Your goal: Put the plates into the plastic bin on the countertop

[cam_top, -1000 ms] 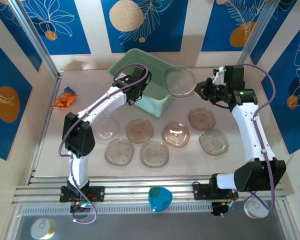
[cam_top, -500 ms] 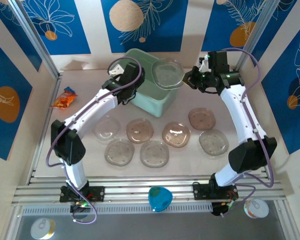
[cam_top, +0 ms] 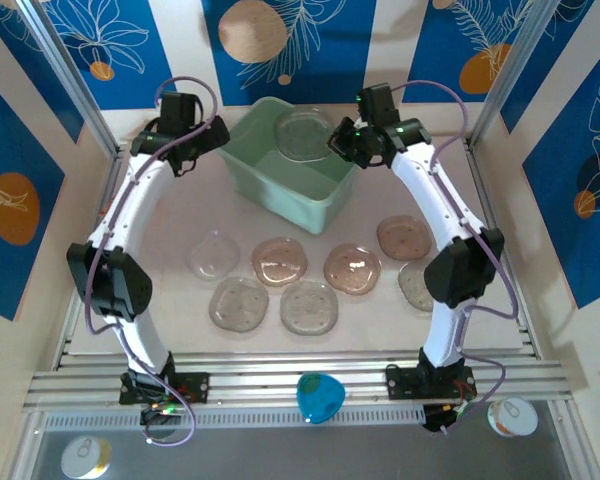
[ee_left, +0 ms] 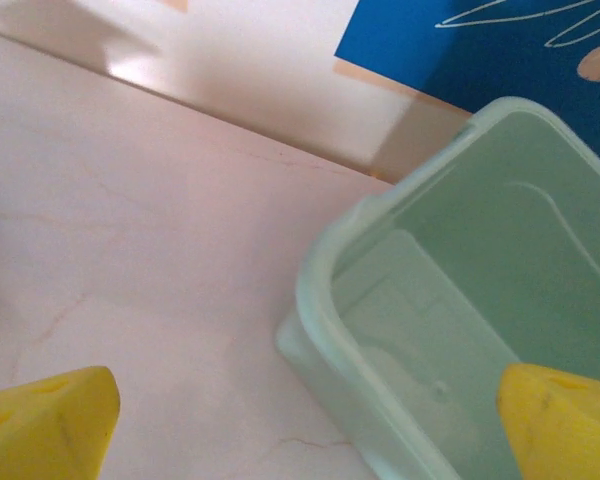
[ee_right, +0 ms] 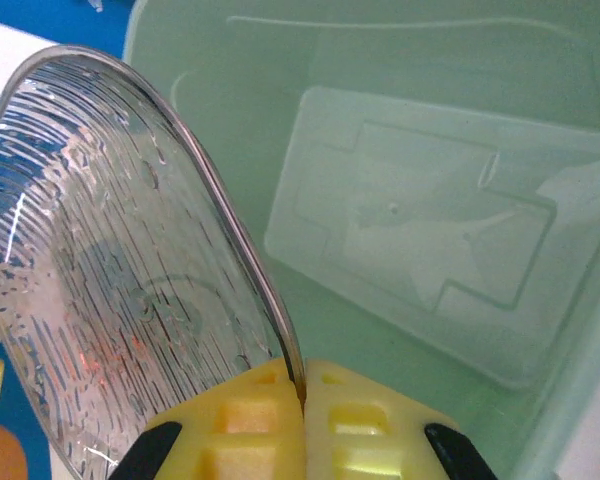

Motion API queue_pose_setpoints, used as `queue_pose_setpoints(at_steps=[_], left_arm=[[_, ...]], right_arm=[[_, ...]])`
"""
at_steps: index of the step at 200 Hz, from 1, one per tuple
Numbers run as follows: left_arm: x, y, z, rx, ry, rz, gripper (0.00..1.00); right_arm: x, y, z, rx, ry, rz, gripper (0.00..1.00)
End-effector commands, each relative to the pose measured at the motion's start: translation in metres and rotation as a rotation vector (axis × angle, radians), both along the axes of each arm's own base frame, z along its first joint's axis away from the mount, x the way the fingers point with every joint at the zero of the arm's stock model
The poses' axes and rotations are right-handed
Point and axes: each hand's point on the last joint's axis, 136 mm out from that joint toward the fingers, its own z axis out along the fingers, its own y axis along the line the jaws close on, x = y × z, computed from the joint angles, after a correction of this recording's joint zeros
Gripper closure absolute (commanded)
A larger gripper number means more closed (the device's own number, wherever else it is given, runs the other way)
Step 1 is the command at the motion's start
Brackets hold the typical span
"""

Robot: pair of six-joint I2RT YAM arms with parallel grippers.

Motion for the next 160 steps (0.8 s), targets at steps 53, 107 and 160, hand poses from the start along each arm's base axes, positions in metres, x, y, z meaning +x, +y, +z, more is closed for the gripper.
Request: queue_pose_setpoints(at_steps=[53,107,160], left_arm=[[0.046,-0.017,-0.043,0.002,0.081,-0.364,0.03],[0.059,-0.034,-0.076,-0.056,0.122,-0.447,0.04],[0.056,-0.044,-0.087,-0.087,0.142,-0.495,0.16]], right_arm=[[0.032,0.018,-0.037,-0.090,0.061,-0.239,1.00],[0.034,0.027,-0.064,-0.141,0.114,-0.270,1.00],[0.024,0.025,-0.086,-0.154,0.195,-0.305,1.00]])
